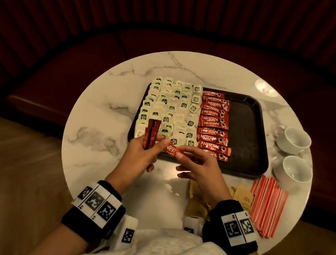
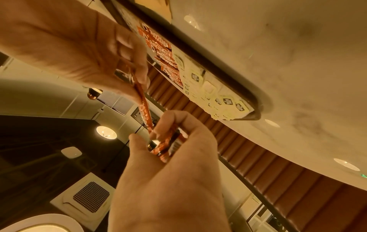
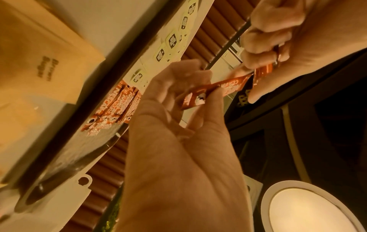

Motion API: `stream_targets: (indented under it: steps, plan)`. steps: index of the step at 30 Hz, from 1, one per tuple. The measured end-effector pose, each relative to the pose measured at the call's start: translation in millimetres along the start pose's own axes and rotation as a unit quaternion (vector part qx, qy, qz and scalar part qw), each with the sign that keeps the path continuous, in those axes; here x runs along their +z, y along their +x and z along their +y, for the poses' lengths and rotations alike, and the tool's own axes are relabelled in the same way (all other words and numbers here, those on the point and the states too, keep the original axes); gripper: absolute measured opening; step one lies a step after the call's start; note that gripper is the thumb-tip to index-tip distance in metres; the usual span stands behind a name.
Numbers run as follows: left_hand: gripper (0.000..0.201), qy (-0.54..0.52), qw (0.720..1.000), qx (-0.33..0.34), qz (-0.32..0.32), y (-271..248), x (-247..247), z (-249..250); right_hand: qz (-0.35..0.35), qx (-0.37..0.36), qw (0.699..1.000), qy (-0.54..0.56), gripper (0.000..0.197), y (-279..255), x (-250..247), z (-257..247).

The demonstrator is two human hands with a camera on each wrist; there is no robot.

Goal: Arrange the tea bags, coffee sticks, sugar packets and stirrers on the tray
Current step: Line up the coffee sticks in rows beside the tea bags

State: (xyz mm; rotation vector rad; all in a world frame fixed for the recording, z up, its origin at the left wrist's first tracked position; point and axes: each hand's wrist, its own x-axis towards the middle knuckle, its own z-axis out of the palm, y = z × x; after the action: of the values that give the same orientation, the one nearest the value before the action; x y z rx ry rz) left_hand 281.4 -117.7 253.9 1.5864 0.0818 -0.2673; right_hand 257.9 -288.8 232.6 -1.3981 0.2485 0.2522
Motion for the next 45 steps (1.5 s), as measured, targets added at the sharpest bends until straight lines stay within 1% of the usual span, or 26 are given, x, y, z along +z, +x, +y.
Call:
stream_targets:
  steps: [2, 5, 7, 9, 11, 13, 16, 19, 21, 23, 26, 28, 31, 34, 37, 39, 41, 42, 43, 45]
  plan:
    - [0.01, -0.002, 1.0, 0.006, 0.016, 3, -1, -2, -0.003, -0.012, 1.0, 0.001, 0.019, -1, 0, -1]
    - [0.011, -0.008, 1.0, -0.002, 0.014, 5, 0, -7, 0.031, -0.024, 0.999, 0.033, 0.022, 1, -3, 0]
    - [0.012, -0.02, 1.0, -0.009, 0.005, 5, 2, -10, 0.059, -0.012, 0.994, 0.088, 0.023, 2, -8, 0]
    - [0.013, -0.023, 1.0, -0.016, -0.004, 6, 5, -13, 0.064, 0.003, 0.989, 0.13, 0.024, 1, -12, 0]
    - [0.013, -0.025, 0.999, -0.026, -0.006, 9, 8, -18, 0.063, 0.008, 0.988, 0.141, 0.022, -2, -18, -2]
    - [0.013, -0.028, 0.999, -0.04, 0.0, 13, 11, -21, 0.078, 0.007, 0.987, 0.138, 0.02, -2, -28, -3]
    - [0.016, -0.034, 0.997, -0.057, 0.026, 16, 12, -24, 0.15, 0.002, 0.979, 0.135, 0.018, 1, -54, -4]
    - [0.016, -0.039, 0.996, -0.069, 0.049, 16, 7, -26, 0.238, 0.008, 0.968, 0.077, 0.017, 6, -82, 1]
    - [0.017, -0.04, 0.994, -0.078, 0.059, 16, 3, -28, 0.269, 0.004, 0.963, 0.028, 0.018, 12, -94, 6]
    - [0.017, -0.039, 0.993, -0.085, 0.068, 17, 0, -30, 0.275, 0.008, 0.961, -0.014, 0.019, 19, -101, 11]
    - [0.018, -0.031, 0.993, -0.094, 0.07, 18, -2, -33, 0.262, 0.034, 0.961, -0.085, 0.016, 33, -103, 18]
    - [0.019, -0.025, 0.993, -0.095, 0.065, 18, -1, -33, 0.258, 0.054, 0.96, -0.096, 0.014, 41, -100, 19]
    - [0.019, -0.015, 0.993, -0.095, 0.062, 20, -1, -33, 0.272, 0.077, 0.954, -0.099, 0.005, 49, -95, 21]
    - [0.018, -0.011, 0.993, -0.096, 0.065, 21, -4, -34, 0.284, 0.081, 0.944, -0.146, 0.01, 51, -92, 23]
    - [0.018, -0.011, 0.992, -0.105, 0.067, 22, -4, -35, 0.292, 0.086, 0.939, -0.162, 0.013, 51, -92, 20]
    - [0.015, -0.015, 0.992, -0.113, 0.06, 21, -3, -34, 0.291, 0.08, 0.938, -0.169, 0.014, 49, -91, 17]
    - [0.008, -0.029, 0.991, -0.125, 0.041, 21, -1, -31, 0.295, 0.057, 0.937, -0.178, 0.016, 47, -92, 13]
    - [0.008, -0.045, 0.99, -0.132, 0.028, 20, 1, -28, 0.294, 0.045, 0.937, -0.181, 0.016, 45, -92, 10]
    - [0.013, -0.068, 0.988, -0.142, 0.013, 20, 3, -26, 0.288, 0.033, 0.94, -0.181, 0.014, 43, -91, 5]
    - [0.02, -0.123, 0.979, -0.16, -0.023, 19, 7, -22, 0.253, 0.009, 0.953, -0.168, 0.015, 38, -83, -6]
